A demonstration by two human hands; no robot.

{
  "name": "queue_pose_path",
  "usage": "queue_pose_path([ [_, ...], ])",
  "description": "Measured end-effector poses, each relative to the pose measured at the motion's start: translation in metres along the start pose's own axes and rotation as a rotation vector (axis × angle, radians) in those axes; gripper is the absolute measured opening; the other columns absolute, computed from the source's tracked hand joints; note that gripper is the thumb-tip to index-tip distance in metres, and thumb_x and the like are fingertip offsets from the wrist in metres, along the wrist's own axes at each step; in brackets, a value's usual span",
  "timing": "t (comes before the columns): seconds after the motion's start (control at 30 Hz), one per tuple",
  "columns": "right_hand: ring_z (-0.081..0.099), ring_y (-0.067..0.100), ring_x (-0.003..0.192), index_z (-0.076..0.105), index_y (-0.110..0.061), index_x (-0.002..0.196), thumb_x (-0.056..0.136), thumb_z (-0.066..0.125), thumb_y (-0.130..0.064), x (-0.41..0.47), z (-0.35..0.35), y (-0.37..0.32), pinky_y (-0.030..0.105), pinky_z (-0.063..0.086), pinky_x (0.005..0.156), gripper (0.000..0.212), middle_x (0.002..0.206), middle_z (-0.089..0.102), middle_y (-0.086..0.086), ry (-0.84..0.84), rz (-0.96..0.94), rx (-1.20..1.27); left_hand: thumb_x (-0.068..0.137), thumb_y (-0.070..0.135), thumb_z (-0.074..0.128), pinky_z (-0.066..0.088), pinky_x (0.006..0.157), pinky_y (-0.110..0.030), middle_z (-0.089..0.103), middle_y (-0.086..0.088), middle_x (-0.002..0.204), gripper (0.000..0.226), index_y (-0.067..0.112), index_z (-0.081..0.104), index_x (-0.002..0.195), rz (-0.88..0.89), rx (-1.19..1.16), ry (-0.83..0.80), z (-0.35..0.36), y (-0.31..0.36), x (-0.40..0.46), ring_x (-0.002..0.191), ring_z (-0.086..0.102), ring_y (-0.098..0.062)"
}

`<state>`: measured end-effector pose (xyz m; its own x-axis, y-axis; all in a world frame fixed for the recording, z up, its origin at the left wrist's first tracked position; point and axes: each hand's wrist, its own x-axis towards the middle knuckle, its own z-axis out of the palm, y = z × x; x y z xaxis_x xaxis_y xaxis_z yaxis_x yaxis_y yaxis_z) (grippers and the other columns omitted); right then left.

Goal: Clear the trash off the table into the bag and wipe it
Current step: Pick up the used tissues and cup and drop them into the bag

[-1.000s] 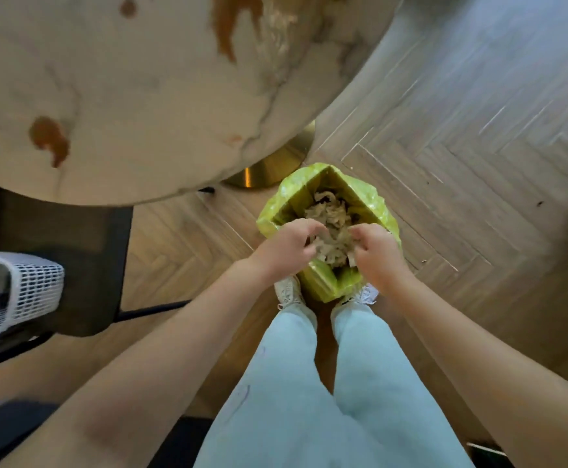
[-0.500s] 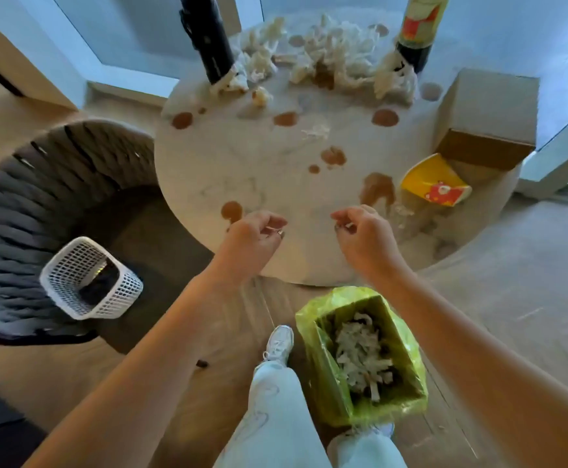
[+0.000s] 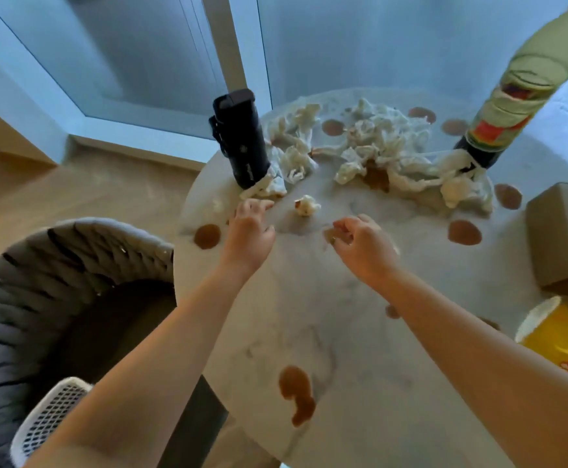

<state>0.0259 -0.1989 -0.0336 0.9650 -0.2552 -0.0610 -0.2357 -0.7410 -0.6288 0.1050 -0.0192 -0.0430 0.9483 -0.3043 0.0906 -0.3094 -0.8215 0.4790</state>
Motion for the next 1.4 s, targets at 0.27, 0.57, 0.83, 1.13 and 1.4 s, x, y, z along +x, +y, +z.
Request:
queue_pose_path([
  [0.27, 0.044, 0.037, 0.109, 0.061, -0.007, 0.117, 0.084, 0.061, -0.005, 0.088, 0.048, -0.009, 0.036, 0.038, 0.095, 0.033, 0.120, 0.051, 0.018, -0.025, -0.159, -0.078, 0.084, 0.017, 0.063, 0.041, 0.092, -0.042, 0.045, -0.014, 0.124, 0.043, 0.016, 0.053, 0.125, 0.090, 0.238, 0.031, 0.035, -0.012, 0.085, 0.111, 0.040, -0.035],
  [0.57, 0.048, 0.032, 0.092, 0.064, 0.001, 0.084, 0.071, 0.054, 0.012, 0.103, 0.063, -0.003, 0.028, 0.041, 0.073, 0.020, 0.094, 0.054, 0.016, -0.004, -0.208, -0.092, 0.076, -0.006, 0.064, 0.049, 0.080, -0.043, 0.053, -0.022, 0.096, 0.025, -0.002, 0.062, 0.101, 0.208, 0.055, 0.105, 0.046, -0.031, 0.079, 0.088, 0.053, -0.038],
  [0.83, 0.055, 0.035, 0.085, 0.067, 0.000, 0.082, 0.068, 0.064, 0.011, 0.057, 0.043, -0.001, 0.027, 0.043, 0.073, 0.018, 0.089, 0.055, 0.017, 0.107, -0.202, 0.034, 0.084, 0.009, 0.060, 0.035, 0.084, -0.023, 0.052, -0.017, 0.098, 0.021, 0.004, 0.063, 0.103, 0.211, -0.042, 0.169, 0.024, -0.027, 0.000, 0.091, 0.051, -0.030],
  [1.13, 0.053, 0.008, 0.070, 0.068, -0.005, 0.080, 0.068, 0.068, 0.006, -0.077, 0.017, 0.033, 0.005, 0.045, 0.069, 0.016, 0.086, 0.055, 0.007, 0.278, -0.178, 0.228, 0.085, 0.022, 0.059, 0.033, 0.085, -0.015, 0.052, -0.012, 0.099, 0.022, 0.015, 0.057, 0.106, 0.293, -0.157, 0.109, 0.020, 0.026, -0.123, 0.091, 0.052, -0.022],
  [1.4, 0.051, 0.001, 0.075, 0.068, -0.006, 0.088, 0.072, 0.071, -0.001, -0.267, -0.021, 0.108, 0.003, 0.042, 0.072, 0.017, 0.091, 0.058, 0.006, 0.387, -0.095, 0.266, 0.088, 0.027, 0.054, 0.038, 0.080, -0.010, 0.051, -0.004, 0.106, 0.023, 0.021, 0.048, 0.110, 0.377, -0.289, -0.029, 0.050, 0.116, -0.294, 0.095, 0.046, -0.007],
])
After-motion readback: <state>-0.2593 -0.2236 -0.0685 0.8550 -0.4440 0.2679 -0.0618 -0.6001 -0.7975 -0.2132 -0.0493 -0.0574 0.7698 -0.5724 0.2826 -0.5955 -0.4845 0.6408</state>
